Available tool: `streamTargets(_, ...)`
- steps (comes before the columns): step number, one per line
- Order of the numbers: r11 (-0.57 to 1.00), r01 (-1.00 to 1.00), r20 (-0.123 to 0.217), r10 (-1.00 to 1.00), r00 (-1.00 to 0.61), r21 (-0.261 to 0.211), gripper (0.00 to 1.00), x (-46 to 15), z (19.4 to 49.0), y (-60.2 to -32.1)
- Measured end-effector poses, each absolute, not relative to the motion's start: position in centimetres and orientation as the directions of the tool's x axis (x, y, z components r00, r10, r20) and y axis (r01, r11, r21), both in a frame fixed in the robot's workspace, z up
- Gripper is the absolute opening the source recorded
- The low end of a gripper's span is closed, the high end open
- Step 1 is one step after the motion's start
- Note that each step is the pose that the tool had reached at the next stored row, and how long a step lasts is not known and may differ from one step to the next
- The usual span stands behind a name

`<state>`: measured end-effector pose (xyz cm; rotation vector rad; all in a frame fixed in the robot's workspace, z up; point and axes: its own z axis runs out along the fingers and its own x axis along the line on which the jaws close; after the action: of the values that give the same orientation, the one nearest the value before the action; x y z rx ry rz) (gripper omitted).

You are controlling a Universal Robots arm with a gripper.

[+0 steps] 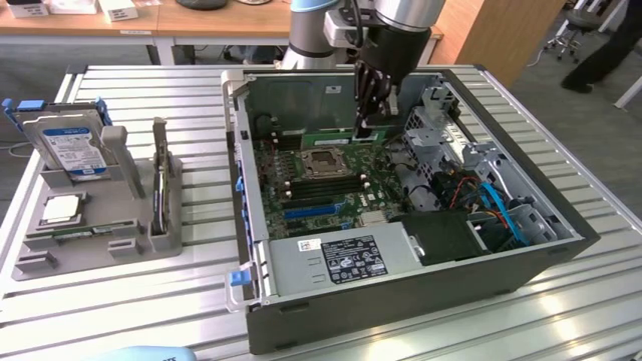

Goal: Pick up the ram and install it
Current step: 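Insert the ram into the slot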

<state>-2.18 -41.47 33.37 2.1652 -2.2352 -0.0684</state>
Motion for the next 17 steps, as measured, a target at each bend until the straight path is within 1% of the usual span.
streamTargets(17, 0.032, -0.998, -0.010, -0.999, -0.032, 0.052, 0.12, -2.2, 31.7, -41.5)
